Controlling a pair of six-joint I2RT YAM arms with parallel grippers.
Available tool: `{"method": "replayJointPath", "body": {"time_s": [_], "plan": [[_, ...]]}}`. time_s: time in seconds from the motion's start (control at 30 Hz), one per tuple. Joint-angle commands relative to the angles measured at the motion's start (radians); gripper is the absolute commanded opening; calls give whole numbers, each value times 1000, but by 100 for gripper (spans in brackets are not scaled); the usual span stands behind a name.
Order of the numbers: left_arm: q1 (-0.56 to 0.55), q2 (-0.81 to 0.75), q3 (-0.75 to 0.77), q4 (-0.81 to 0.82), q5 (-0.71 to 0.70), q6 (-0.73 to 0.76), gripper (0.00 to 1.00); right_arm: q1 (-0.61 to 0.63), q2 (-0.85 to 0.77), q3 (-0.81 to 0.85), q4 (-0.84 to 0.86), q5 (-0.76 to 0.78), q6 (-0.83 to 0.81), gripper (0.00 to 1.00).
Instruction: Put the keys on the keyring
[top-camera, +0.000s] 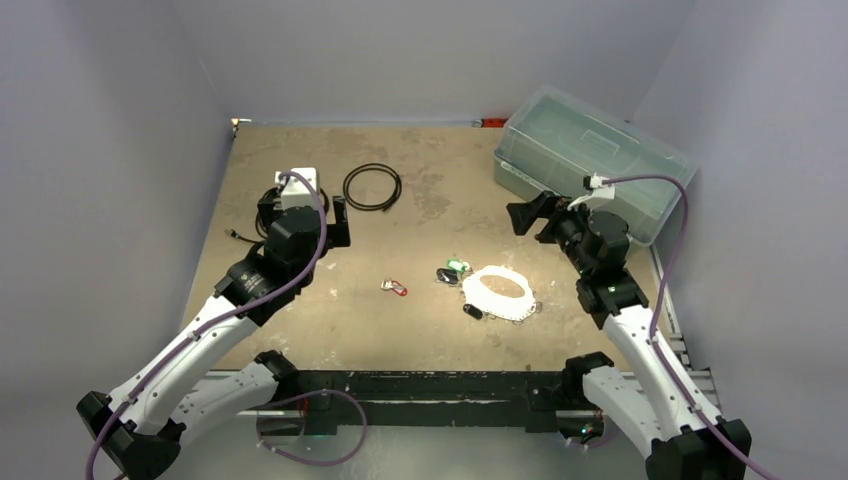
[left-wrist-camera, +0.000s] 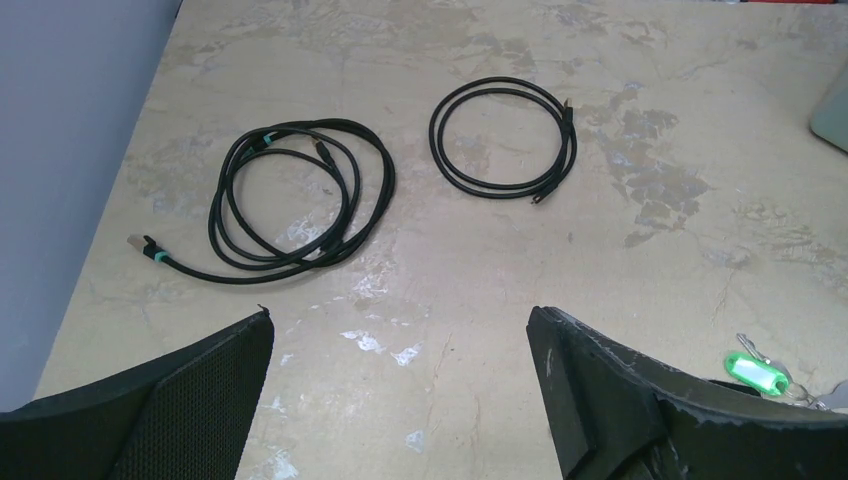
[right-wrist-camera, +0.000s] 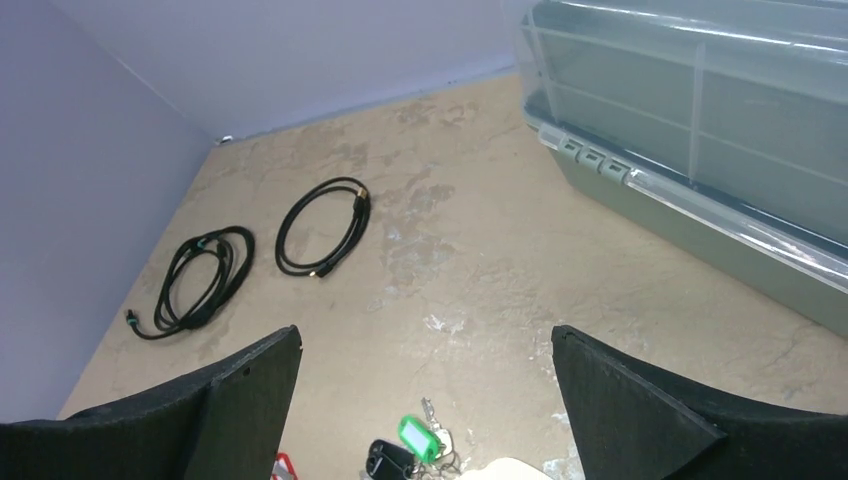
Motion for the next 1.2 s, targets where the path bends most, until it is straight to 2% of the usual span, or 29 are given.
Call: {"method": "replayJointPath", "body": {"time_s": [0.0,0.23,0.4,0.73,1.0,1.17], "plan": [[7,-13,18,17,-14,-6,99,3,0,78,-109,60,17,99],[7,-9,19,15,-11,-3,99,32,14,82,-192,92,80,99],[7,-12,17,15,12,11,99,57,104,154,-357,242,147,99],[7,-16,11,19,44,28,99,207,144,174,-506,431,251,99],[7,-18,6,28,67,36,98,298,184,108,-536,442,317,97],[7,1,10,26,83,39,96,308,185,53,-549,436,351,91]]}}
